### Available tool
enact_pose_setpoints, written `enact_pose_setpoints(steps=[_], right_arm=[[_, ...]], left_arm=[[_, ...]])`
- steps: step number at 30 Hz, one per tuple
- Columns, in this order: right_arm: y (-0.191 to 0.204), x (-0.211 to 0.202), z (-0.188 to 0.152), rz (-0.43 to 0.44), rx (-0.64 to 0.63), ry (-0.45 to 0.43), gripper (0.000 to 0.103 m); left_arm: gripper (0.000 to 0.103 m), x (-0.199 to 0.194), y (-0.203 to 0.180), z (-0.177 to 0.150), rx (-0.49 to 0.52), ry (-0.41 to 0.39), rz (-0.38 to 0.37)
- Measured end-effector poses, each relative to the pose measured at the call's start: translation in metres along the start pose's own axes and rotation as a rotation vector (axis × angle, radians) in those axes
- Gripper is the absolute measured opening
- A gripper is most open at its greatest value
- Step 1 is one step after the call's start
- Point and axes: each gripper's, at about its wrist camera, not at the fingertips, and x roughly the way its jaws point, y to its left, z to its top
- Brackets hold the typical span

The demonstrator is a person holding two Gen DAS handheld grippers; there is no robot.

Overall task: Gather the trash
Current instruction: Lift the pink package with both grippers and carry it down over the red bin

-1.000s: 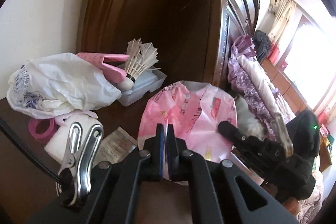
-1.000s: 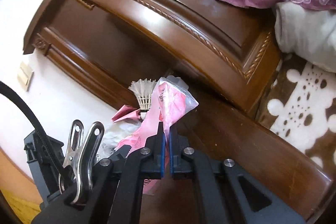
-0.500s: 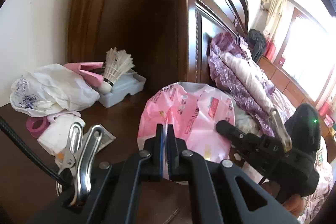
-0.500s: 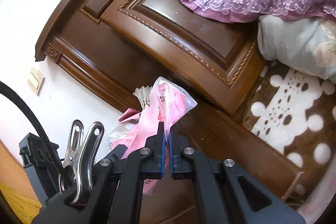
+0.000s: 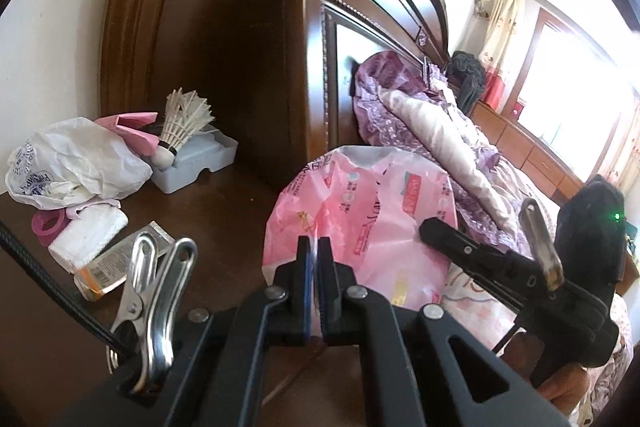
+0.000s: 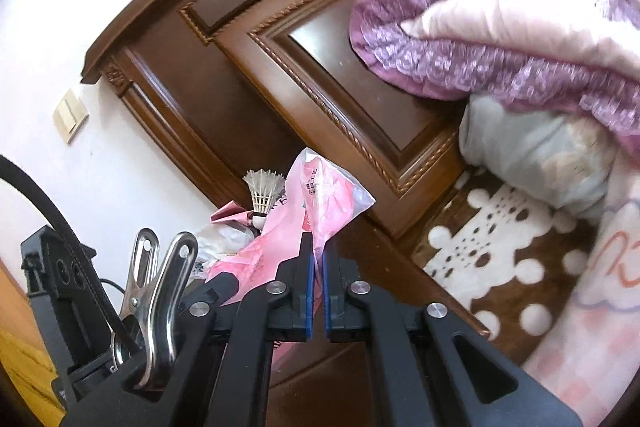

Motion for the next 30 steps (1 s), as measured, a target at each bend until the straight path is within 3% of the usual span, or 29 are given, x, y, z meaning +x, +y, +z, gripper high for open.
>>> enact_pose_setpoints(steps=[12,19,30], right_arm=[[0.015,-0.051,-0.016,-0.026,-0.118,-0.048,0.004],[0.007,-0.072,-0.027,-0.002,-0.086,-0.044,0.004],[0.004,-0.088,-0.042,-0.015,-0.136,-0.036,0.004]], left_arm=[[0.003,-0.039,-0.027,-0.015,0.048,-0.036,-0.035],[0.003,-0.050,-0.037,-0.028,0.058,-0.032,-0.054],[0.003,-0.059,-0.049,-0.048,0.080,-0.020,-0.064]])
